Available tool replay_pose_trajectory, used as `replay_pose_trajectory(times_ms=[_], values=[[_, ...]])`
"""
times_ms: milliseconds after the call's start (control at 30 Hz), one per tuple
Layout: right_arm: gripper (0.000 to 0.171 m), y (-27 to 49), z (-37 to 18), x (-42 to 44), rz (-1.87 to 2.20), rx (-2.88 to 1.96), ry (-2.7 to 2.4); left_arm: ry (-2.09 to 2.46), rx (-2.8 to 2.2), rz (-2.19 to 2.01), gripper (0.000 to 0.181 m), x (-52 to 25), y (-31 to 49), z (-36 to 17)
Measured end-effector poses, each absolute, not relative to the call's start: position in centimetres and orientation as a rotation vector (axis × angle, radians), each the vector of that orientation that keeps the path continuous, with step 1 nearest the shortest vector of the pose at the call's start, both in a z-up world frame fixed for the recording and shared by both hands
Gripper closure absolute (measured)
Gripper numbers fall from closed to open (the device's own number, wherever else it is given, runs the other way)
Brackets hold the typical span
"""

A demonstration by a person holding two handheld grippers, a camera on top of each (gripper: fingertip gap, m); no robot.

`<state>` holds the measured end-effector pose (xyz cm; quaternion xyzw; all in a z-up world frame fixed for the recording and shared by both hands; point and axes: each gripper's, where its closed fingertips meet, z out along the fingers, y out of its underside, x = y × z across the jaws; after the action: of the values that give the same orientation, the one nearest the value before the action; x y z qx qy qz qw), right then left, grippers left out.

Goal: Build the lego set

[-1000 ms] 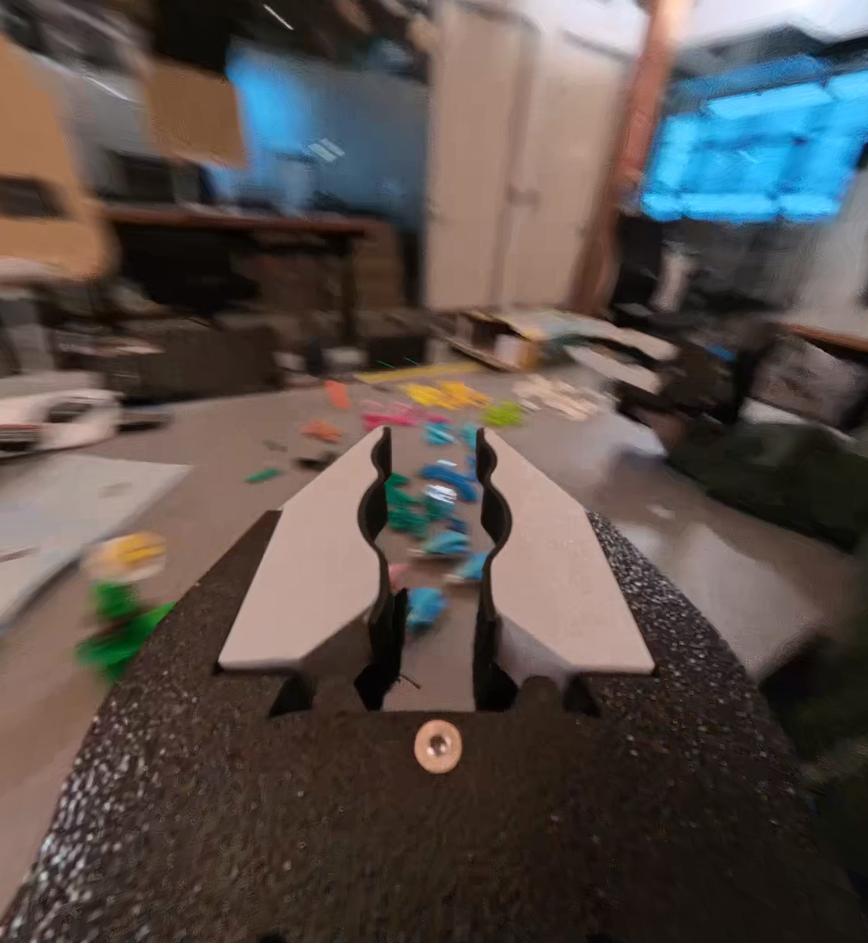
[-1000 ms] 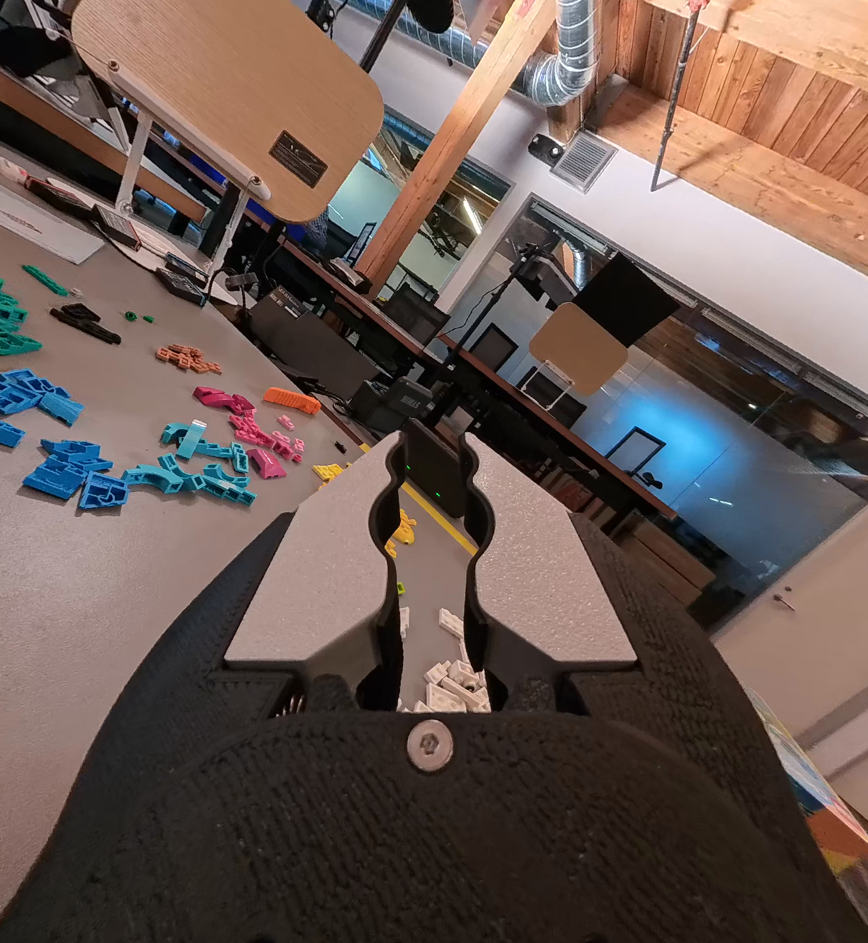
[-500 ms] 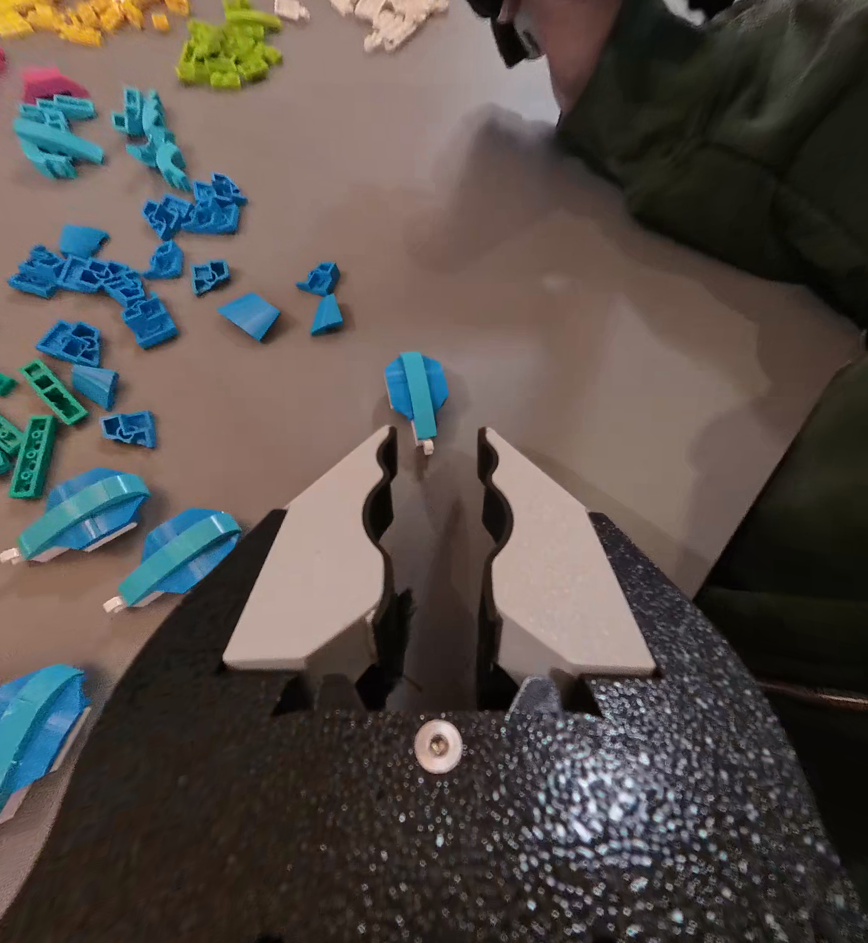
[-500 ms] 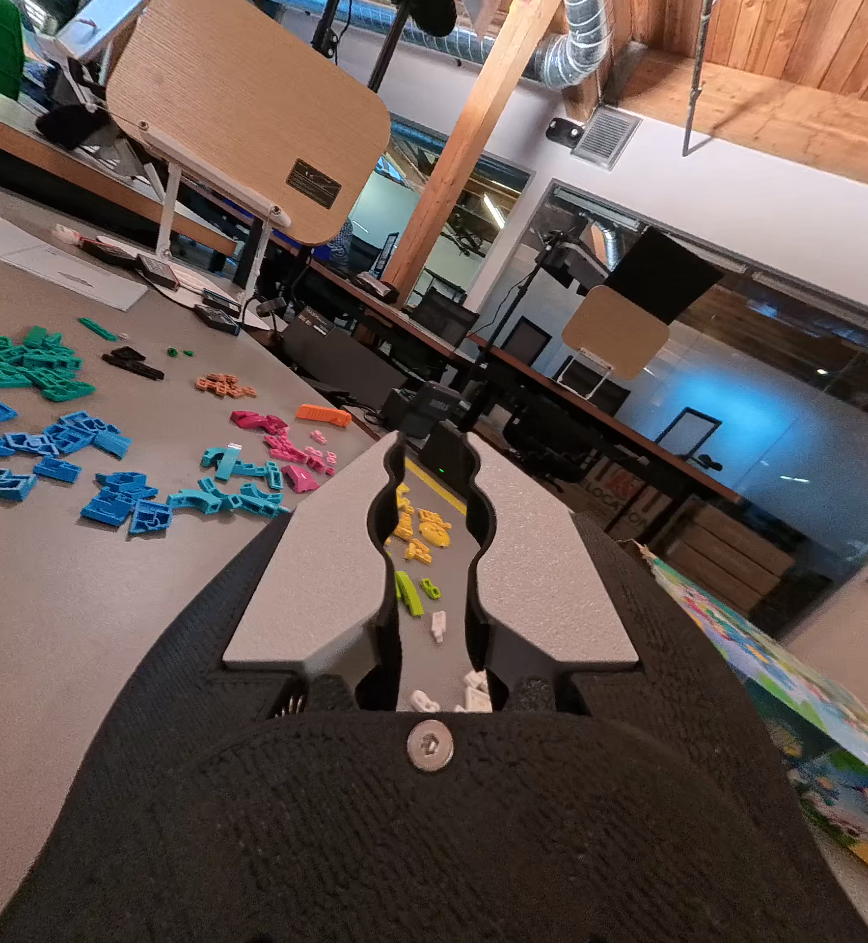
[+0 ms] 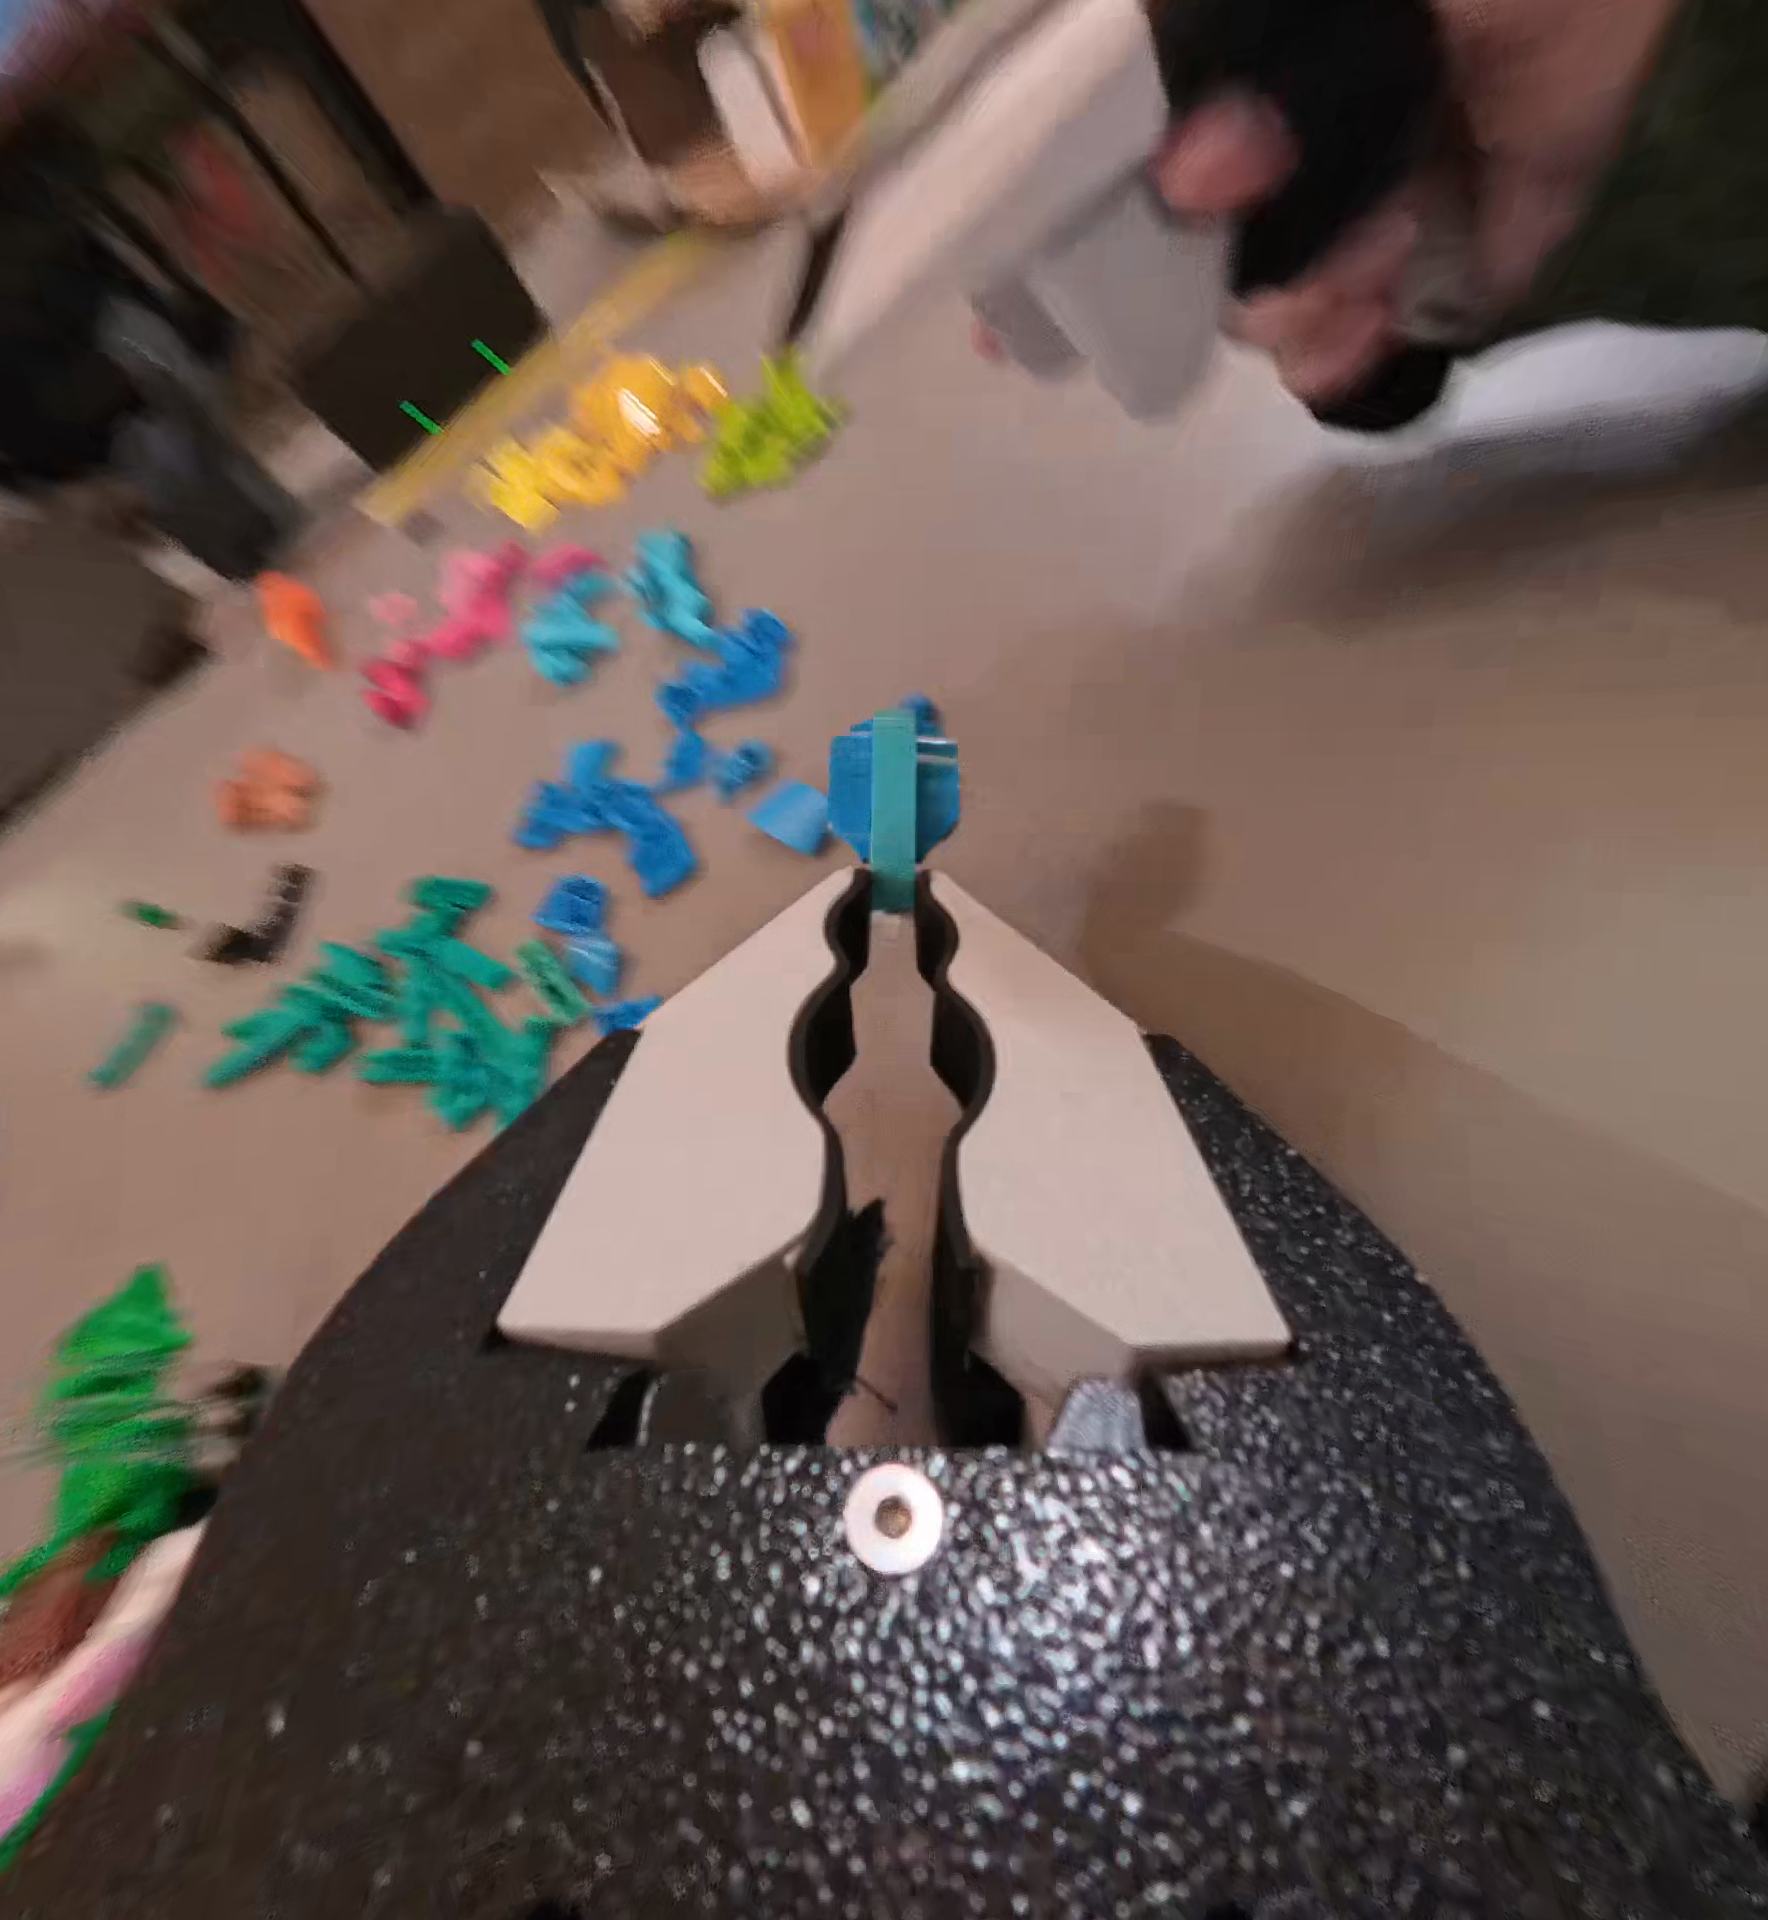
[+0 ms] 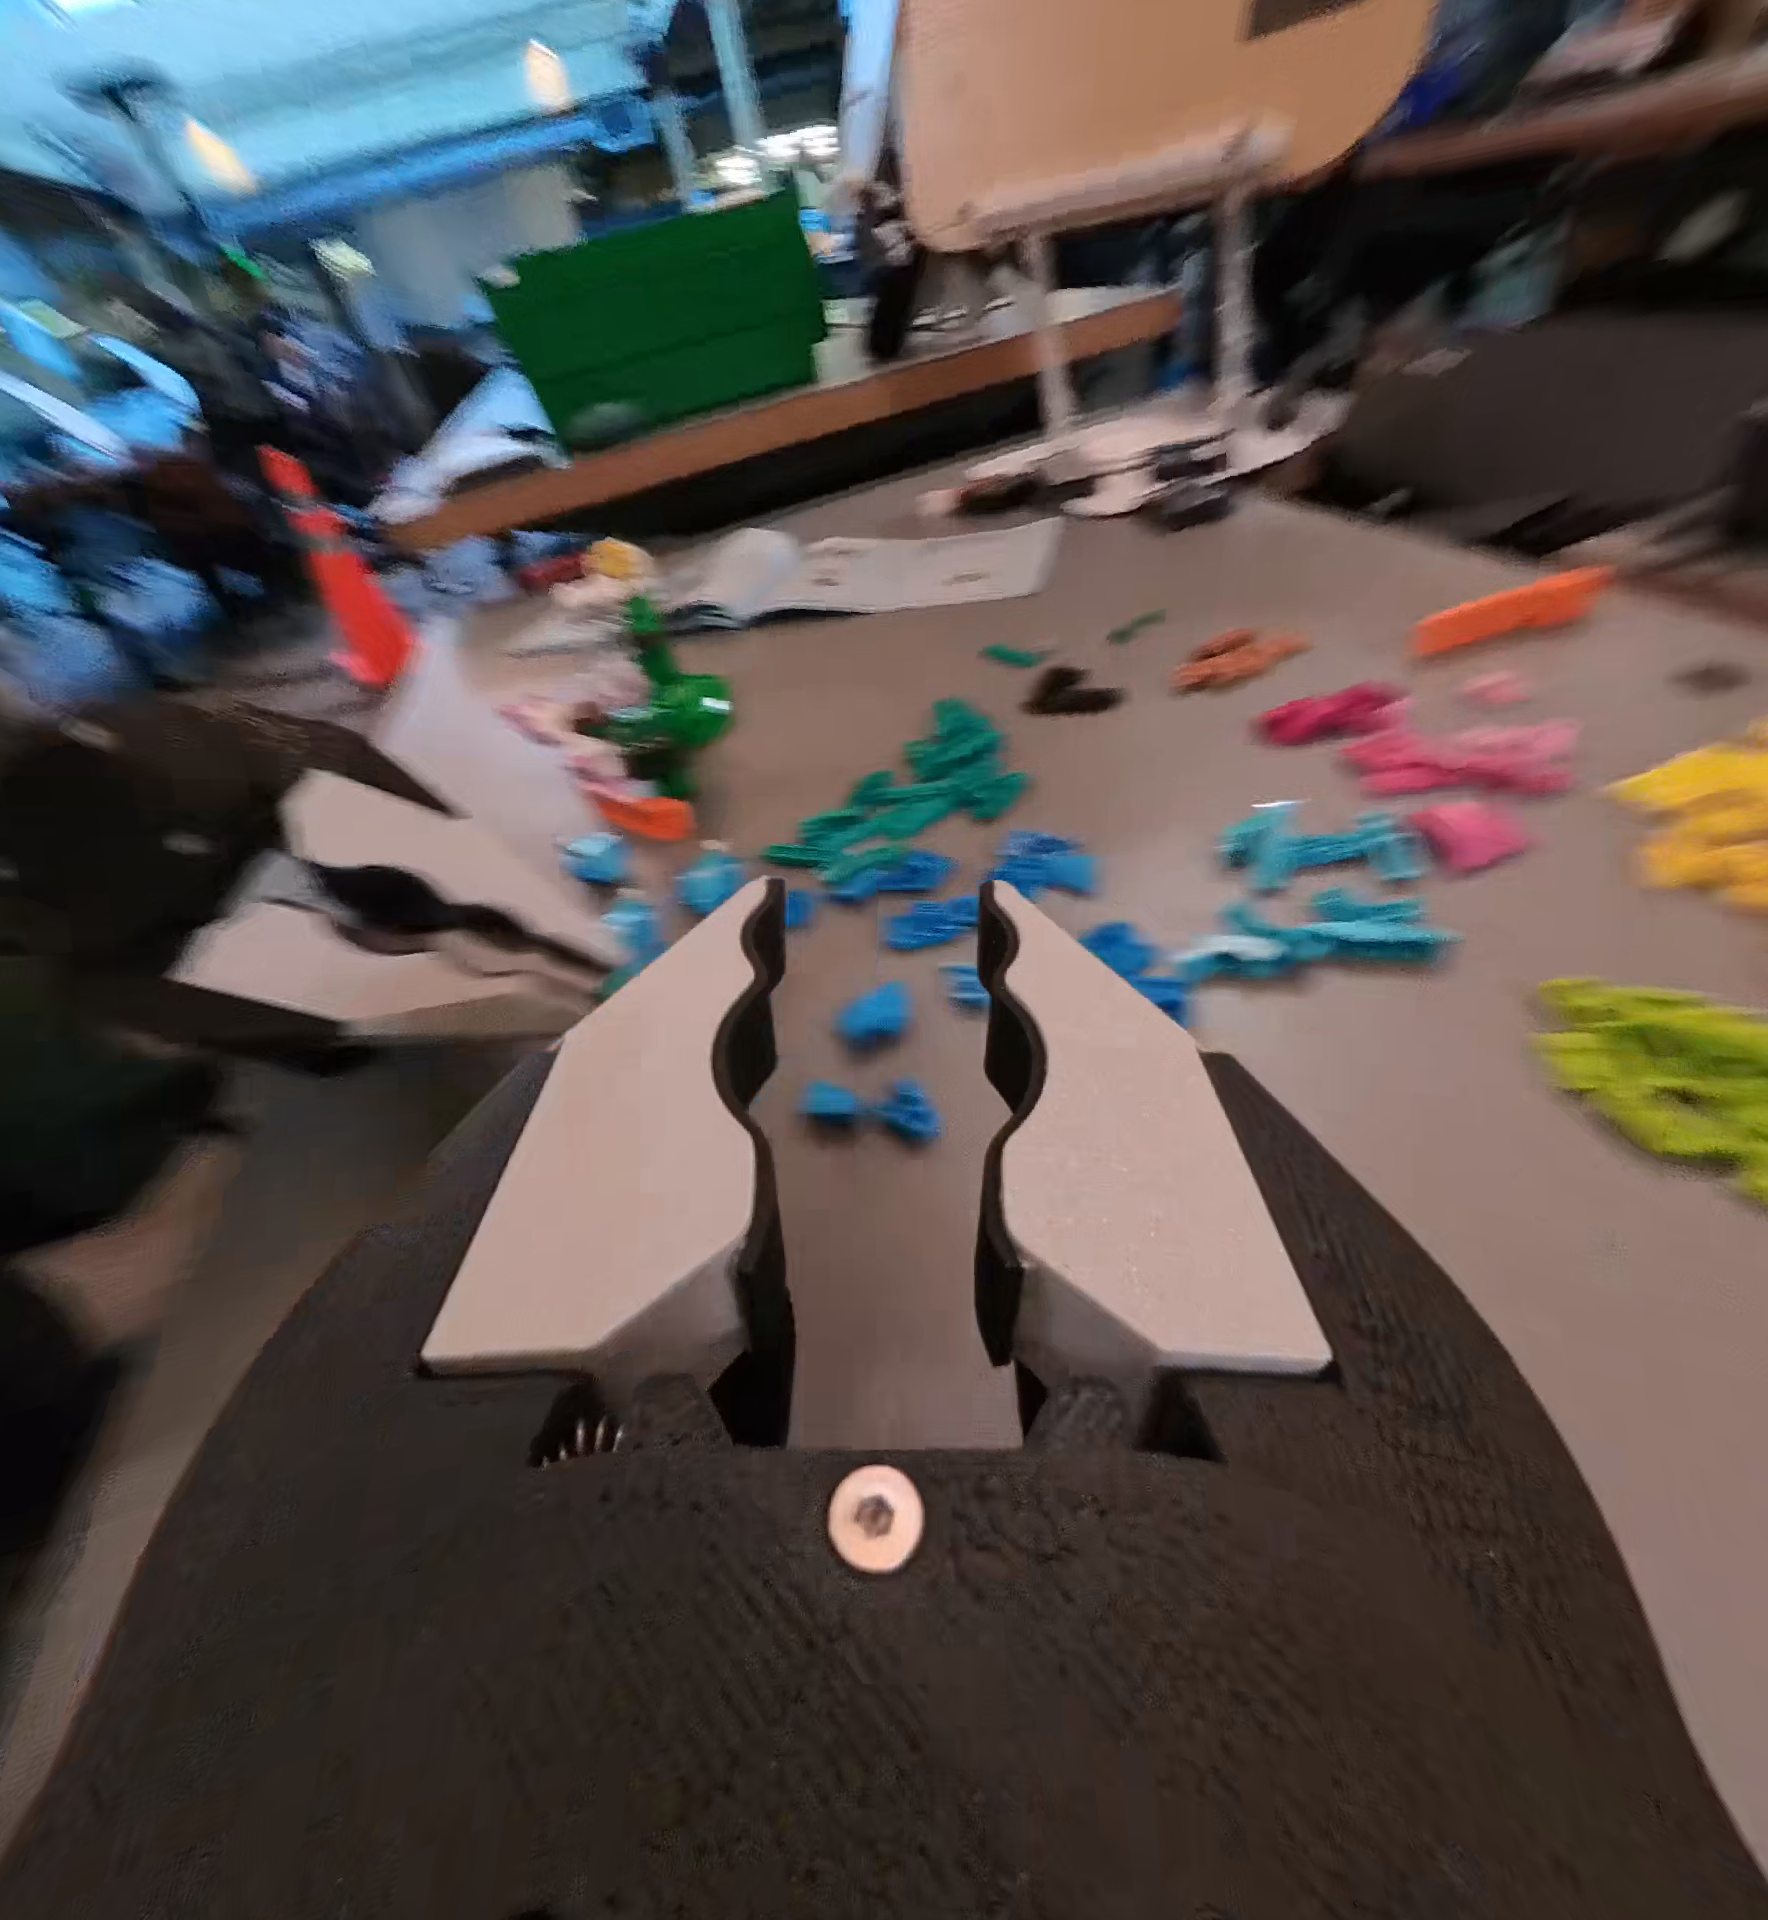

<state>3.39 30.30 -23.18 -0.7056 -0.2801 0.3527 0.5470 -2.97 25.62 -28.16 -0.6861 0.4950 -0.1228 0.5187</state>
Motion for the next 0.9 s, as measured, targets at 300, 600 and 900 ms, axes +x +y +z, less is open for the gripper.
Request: replay_pose_trajectory(times_ms=[300, 600, 900], values=[[0.149, 25.6, -18.5, -3.7, 1.553, -1.564, -0.606, 0.976, -1.202, -0.066, 0.176, -4.8, 26.1, -19.6], [0.157, 25.3, -18.0, -5.3, 1.579, -1.584, -0.631, 0.991, -1.130, -0.044, 0.175, -5.0, 25.8, -18.8], [0.156, 24.7, -18.3, -6.0, 1.490, -1.663, -0.783, 1.129, -1.029, 0.018, 0.176, -5.3, 25.0, -19.0]])
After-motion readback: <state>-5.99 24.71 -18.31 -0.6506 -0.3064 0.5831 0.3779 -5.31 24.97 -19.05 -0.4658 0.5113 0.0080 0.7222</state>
